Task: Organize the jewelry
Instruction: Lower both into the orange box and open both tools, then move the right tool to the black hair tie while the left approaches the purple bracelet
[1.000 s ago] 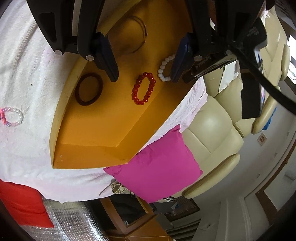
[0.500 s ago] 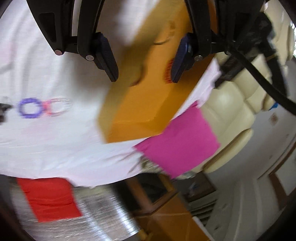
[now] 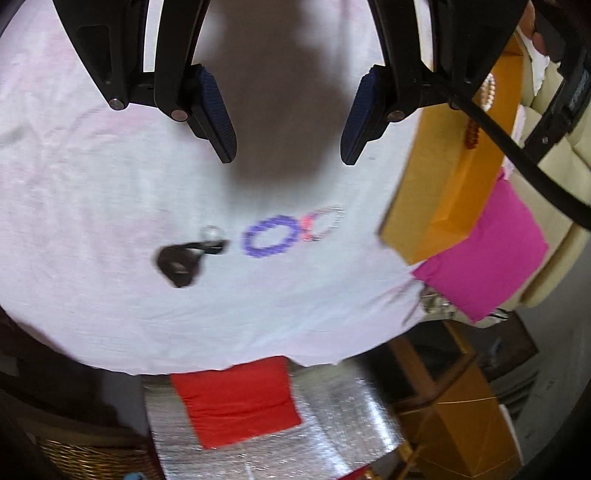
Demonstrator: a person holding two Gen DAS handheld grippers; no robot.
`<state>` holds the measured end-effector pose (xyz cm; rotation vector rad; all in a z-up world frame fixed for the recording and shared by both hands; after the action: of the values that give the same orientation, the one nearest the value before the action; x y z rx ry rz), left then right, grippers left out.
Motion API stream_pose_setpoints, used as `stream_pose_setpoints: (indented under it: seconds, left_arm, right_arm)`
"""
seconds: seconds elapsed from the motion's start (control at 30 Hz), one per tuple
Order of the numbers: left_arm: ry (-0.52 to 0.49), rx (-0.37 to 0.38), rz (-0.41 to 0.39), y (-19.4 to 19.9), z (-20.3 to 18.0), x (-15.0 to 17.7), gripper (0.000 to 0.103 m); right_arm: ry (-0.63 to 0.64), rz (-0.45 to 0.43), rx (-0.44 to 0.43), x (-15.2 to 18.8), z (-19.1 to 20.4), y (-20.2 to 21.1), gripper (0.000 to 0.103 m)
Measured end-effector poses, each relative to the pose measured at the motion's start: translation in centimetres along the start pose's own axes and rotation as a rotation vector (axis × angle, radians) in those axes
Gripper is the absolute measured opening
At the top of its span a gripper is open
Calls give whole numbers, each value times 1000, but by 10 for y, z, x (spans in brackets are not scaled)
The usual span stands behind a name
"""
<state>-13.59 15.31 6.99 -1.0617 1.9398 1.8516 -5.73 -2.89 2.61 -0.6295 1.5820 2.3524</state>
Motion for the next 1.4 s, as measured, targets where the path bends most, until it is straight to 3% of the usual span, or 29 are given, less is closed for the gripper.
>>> stream_pose_setpoints:
  seconds: [0.2,0.37,0.6,0.77,1.0,1.13,1.4]
  left_arm:
    - [-176,-79,73,-22,-48,7,72]
    - [-165,-47,147,-35,-62,9,72]
    - [-184,-92,219,-56,-80,18,72]
    - [-206,-104,226,-62,-83,18,72]
    - [-186,-72,218,-75,-87,10,73]
    - [-220,-65,160,-77,-104,4,73]
    - [-261,-16,141,-99,-133,-10,73]
  right_arm:
    - [-10,-20,76,-11,-32,23,63]
    - [-58,-50,104,-16,-66,32,63]
    - [-144,-62,52,-22,-111,40,63]
    - [-178,-85,-25,-29,-141,58,63]
    - [-224,-17,-136,-32,-178,55,63]
    - [-230,4,-173,-36,-179,48,62]
    - [-179,11,-221,-59,-152,25,61]
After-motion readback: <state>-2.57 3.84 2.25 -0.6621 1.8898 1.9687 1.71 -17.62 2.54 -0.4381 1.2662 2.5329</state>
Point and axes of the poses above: each gripper's, at about its wrist camera, not at the fingertips, and y roughly against the way its jaws point, z to its left, x to its underside, the point moved 1 cm from there along -y, roughly the way its jaws point, and after that the axes turned 12 degrees about z, right-handed, at the moved point
